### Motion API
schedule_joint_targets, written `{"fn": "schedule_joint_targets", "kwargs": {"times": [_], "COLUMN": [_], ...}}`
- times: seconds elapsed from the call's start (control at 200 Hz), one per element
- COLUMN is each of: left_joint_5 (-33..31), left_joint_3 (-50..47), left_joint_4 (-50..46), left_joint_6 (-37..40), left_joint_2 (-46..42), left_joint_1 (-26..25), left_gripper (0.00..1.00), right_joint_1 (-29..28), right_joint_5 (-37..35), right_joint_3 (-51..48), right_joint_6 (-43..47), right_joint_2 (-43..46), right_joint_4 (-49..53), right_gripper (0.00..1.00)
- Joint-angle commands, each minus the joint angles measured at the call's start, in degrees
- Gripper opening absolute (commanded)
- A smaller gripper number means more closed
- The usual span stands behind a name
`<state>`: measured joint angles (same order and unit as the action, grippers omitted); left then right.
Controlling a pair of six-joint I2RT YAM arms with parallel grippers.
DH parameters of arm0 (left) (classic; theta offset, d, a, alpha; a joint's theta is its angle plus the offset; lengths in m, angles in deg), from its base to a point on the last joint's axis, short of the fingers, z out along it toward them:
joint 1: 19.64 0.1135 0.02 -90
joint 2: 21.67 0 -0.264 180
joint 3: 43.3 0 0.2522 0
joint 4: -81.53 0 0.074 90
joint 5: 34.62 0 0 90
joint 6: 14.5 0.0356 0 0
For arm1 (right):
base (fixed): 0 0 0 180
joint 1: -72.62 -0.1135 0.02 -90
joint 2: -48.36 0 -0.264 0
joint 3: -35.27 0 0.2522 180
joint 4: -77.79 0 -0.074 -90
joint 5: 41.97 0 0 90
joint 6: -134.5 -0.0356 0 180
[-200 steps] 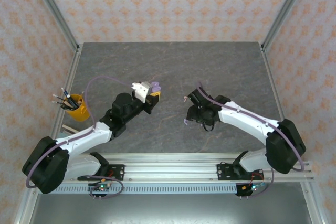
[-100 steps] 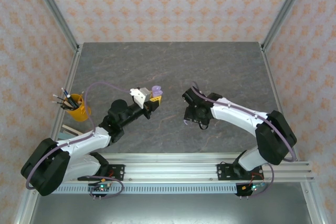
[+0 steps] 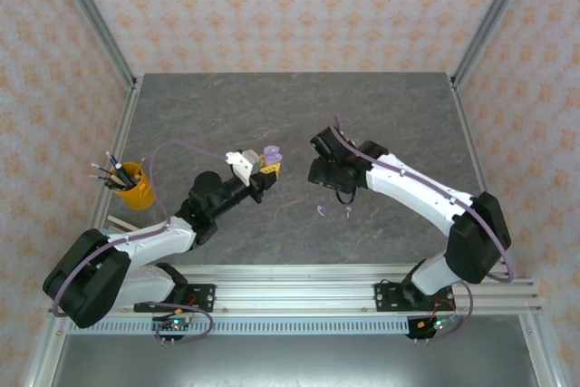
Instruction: Insert the wireless bluetooth earbuds into the charging case
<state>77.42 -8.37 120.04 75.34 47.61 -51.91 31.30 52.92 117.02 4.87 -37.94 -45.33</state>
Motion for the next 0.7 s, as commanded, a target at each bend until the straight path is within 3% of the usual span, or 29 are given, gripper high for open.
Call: {"fn": "schedule_joint_targets", "kwargs": {"times": [0.0,0.36,0.696], "left_joint_5": [-1.61,-1.28,-0.82], "left_joint_3": [0.71,2.38,3.18], "left_joint_4": [4.67,5.58,5.48], "left_joint_6": [-0.10,-0.19,0.16], "left_joint_2": [-0.74,-2.43,-4.00], "left_joint_1": [-0.45,-0.51,-0.45], "left_gripper": [0.00,0.00,0.00], "right_joint_1": [-0.40,-2.71,-2.69], "right_joint_5": [-0.67,0.07,2.55], "right_joint_3": [-2.68,-5.06,-3.25], "right_joint_6": [-0.31,0.96,1.67], "right_joint_2": [-2.54,-10.08,-14.61], "right_joint_4": [2.10,0.89,-1.74], "right_gripper": [0.59,0.47,0.43]}}
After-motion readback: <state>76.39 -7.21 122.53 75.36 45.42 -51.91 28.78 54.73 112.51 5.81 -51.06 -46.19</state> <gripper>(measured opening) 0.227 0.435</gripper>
